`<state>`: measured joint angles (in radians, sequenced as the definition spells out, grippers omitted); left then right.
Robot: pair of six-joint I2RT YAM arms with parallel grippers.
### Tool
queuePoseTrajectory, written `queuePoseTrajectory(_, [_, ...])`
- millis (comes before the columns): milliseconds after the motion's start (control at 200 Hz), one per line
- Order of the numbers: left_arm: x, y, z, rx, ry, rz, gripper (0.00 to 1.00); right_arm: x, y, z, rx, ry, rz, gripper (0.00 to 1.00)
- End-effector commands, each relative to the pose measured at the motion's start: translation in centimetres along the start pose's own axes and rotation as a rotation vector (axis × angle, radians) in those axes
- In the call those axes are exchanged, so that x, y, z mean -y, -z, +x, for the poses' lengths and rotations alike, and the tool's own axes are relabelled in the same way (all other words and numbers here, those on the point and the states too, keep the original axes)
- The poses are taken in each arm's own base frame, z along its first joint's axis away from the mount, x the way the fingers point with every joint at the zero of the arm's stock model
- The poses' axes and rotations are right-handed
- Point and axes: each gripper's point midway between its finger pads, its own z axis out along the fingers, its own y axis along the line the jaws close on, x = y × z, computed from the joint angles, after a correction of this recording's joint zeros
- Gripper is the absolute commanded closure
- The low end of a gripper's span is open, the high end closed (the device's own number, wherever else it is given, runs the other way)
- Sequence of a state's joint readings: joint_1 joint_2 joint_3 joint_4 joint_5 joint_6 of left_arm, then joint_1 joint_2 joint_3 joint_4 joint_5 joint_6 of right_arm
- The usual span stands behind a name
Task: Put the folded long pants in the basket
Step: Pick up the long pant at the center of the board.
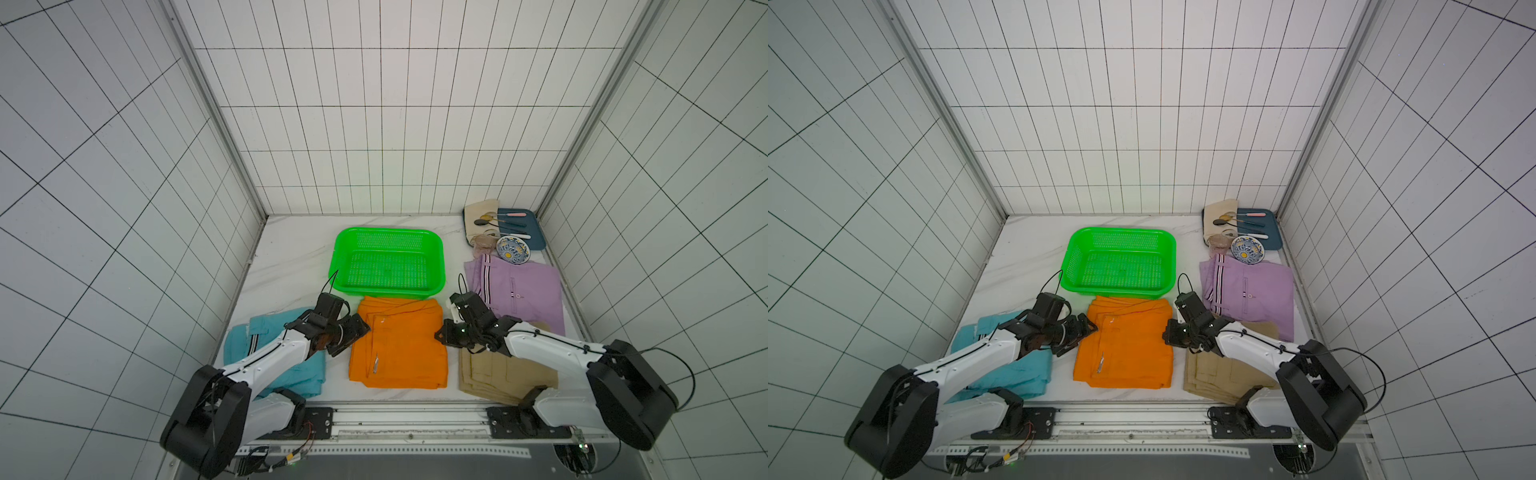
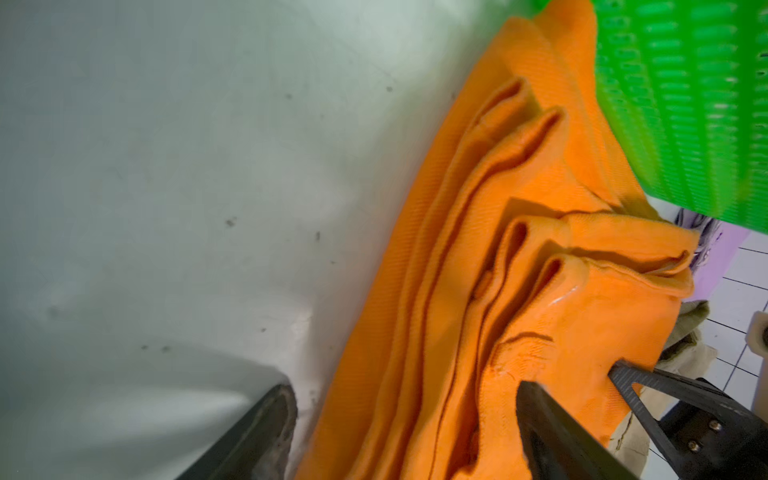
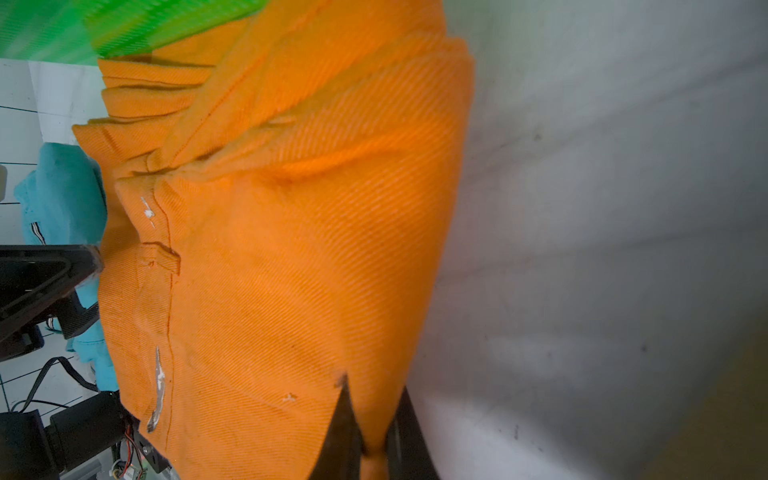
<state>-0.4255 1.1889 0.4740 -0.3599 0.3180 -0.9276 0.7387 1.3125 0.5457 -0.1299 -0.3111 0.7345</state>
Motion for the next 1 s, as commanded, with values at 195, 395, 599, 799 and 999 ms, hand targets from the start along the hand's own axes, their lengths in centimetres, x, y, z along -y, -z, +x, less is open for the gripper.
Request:
queuePoseTrajectory(195, [-0.6,-1.2,0.3,0.009,0.013,0.016,0.58,-0.4,0.1,-0.2,0.000,-0.007,-0.030,1.00])
queuePoseTrajectory(395, [-0.7,-1.5,0.1,0.001,-0.006,-0.009,1.00,-0.8,0.2,-0.2,0.003,-0.004,-0.056,1.00])
queuePoseTrajectory(599, [0.9,1.4,0.4,0.026,-0.020,0.042,1.00,-2.9,1.0,0.5,0.002,-0.009,-0.153,1.00])
queuePoseTrajectory(799, [3.7,7.6,0.7,0.080,-0.064,0.099,1.00,-6.8,4.4,1.1,-0.017,0.046,-0.191,1.00])
queuePoseTrajectory(999, [4.8,12.7,1.6,0.120,-0.082,0.126,1.00,-10.4,10.1,1.3,0.040,0.105,-0.234,1.00])
